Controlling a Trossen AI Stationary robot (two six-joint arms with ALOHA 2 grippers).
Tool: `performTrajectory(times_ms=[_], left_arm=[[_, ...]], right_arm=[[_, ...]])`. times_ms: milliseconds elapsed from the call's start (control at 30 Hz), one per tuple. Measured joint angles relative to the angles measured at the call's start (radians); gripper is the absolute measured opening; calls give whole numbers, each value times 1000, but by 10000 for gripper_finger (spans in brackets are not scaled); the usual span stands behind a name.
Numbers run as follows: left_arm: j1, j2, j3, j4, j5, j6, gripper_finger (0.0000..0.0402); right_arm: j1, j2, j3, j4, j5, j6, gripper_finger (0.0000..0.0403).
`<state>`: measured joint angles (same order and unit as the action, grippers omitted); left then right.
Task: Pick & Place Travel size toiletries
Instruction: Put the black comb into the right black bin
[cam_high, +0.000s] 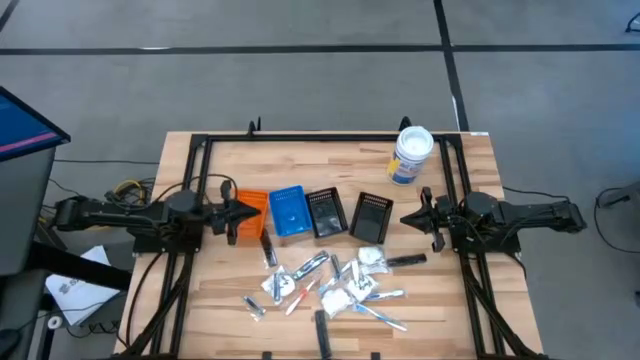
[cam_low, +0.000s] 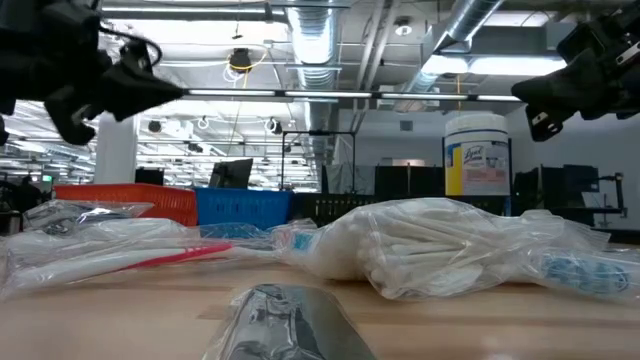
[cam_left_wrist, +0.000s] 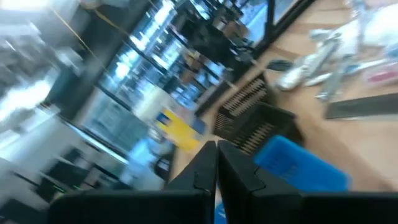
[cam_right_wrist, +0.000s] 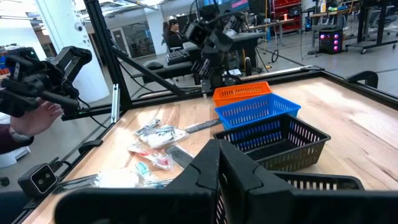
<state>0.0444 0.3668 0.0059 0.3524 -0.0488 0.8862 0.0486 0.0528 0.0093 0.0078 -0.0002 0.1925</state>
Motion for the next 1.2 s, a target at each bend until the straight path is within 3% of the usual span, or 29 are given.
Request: performTrajectory(times_ms=[133,300,467,600,700,833,1000,1200], left_arm=[[0,0,0,77,-6,23,8],[0,0,0,196,-29,5,8],[0,2,0,464,14,-317,8],[0,8,0,694,61,-557,8],[0,29,30,712,61,-618,8],[0,118,99,711,63,-698,8],[0,231,218,721,63,-874,8],[0,287,327,802,59,-1032,8]], right_arm=[[0,0,0,0,0,-16,0],[-13,0,0,2,0,-314,0],[-24,0,0,55,1,-479,0],[-30,0,0,144,1,-457,0],[-30,0,0,200,1,-484,0],[-30,0,0,335,1,-535,0],[-23,0,0,548,0,-473,0],[-35,-1,0,930,0,-460,0]])
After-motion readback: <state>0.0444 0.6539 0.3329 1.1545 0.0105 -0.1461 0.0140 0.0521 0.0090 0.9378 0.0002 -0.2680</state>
